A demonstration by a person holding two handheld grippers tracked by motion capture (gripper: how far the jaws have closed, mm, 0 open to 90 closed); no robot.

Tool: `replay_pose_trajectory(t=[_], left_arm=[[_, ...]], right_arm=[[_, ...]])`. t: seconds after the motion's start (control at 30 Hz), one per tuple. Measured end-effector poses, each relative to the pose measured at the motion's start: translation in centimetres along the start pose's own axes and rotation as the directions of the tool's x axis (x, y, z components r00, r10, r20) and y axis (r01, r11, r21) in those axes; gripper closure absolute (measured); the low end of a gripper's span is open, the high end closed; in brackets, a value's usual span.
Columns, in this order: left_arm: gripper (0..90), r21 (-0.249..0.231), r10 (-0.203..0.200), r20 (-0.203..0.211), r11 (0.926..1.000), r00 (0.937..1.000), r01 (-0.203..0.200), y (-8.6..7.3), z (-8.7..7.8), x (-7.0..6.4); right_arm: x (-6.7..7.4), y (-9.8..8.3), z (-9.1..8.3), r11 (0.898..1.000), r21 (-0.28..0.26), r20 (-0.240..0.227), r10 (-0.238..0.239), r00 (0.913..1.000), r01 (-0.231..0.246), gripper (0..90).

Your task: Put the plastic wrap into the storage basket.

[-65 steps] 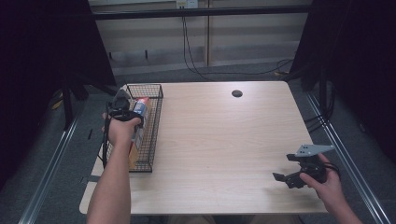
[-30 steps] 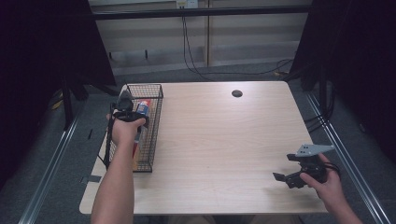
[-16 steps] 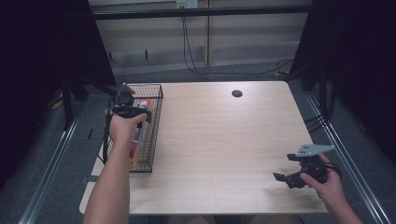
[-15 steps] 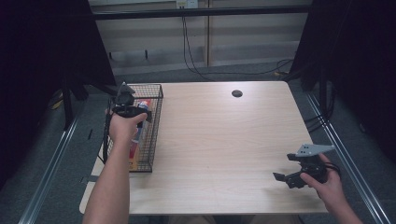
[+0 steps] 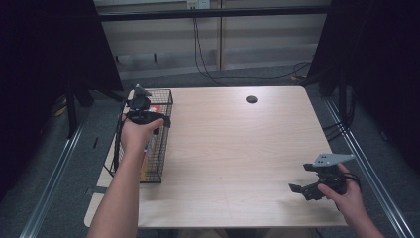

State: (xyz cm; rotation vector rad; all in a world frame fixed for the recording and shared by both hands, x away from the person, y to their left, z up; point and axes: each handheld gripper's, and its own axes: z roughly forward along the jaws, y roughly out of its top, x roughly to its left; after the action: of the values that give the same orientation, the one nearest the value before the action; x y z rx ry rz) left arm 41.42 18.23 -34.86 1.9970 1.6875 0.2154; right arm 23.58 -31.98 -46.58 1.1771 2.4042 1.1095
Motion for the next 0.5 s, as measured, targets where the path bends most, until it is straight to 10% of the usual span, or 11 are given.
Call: replay_pose_trajectory(t=[0.5], left_arm=[[18.0,-0.030,0.073,0.098,0.9971,0.9925,-0.070,-0.6,0.2,-3.0]], right_arm=[[0.1,0.1,0.0,1.000,0.000,0.003,-0.003,1.0000,0.003,2.6]])
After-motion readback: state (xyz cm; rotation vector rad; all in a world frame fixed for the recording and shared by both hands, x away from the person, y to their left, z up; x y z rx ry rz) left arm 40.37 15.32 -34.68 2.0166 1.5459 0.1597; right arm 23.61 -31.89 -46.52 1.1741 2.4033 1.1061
